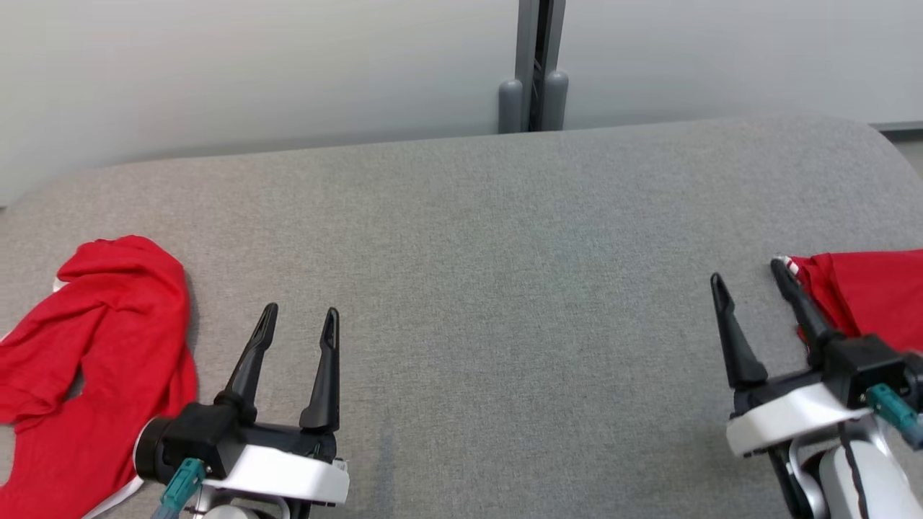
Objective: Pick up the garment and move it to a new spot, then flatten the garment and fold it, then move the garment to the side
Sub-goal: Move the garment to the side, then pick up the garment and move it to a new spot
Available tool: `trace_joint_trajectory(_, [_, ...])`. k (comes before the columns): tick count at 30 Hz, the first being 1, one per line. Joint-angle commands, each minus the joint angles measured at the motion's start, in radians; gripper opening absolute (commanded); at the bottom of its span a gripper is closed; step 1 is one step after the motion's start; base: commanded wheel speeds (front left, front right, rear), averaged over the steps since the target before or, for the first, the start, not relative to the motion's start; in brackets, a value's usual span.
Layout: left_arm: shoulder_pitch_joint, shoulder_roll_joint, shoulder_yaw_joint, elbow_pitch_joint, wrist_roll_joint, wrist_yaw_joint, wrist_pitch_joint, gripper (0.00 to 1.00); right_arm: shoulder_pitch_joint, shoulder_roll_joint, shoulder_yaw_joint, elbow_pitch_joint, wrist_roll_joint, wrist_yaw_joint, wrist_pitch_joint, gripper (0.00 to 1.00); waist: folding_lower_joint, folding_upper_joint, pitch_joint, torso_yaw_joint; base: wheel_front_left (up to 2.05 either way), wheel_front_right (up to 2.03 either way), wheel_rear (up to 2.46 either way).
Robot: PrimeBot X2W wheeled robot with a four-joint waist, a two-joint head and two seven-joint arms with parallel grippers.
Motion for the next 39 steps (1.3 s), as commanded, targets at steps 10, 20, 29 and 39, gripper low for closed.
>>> trace_joint_trajectory(10, [0.052, 0.003, 0.000, 0.043, -0.002, 0.023, 0.001, 1.00, 0.100, 0.050, -0.003, -0.009, -0.057, 0.000, -0.001, 1.00, 0.0000, 0.0000, -0.049, 0.015, 0.00, 0.00, 0.00])
trace_joint_trajectory(20, [0.065, 0.003, -0.015, 0.061, -0.001, 0.029, 0.001, 1.00, 0.121, 0.071, -0.005, -0.013, -0.085, 0.000, -0.001, 1.00, 0.0000, 0.0000, -0.059, 0.021, 0.00, 0.00, 0.00])
trace_joint_trajectory(29, [0.059, 0.003, -0.015, 0.058, -0.005, 0.026, 0.001, 1.00, 0.120, 0.079, -0.013, -0.014, -0.083, 0.000, -0.001, 1.00, 0.0000, 0.0000, -0.060, 0.026, 0.00, 0.00, 0.00])
trace_joint_trajectory(39, [0.052, 0.003, -0.018, 0.064, -0.006, 0.024, 0.001, 1.00, 0.115, 0.082, -0.016, -0.010, -0.079, 0.000, -0.001, 1.00, 0.0000, 0.0000, -0.055, 0.023, 0.00, 0.00, 0.00])
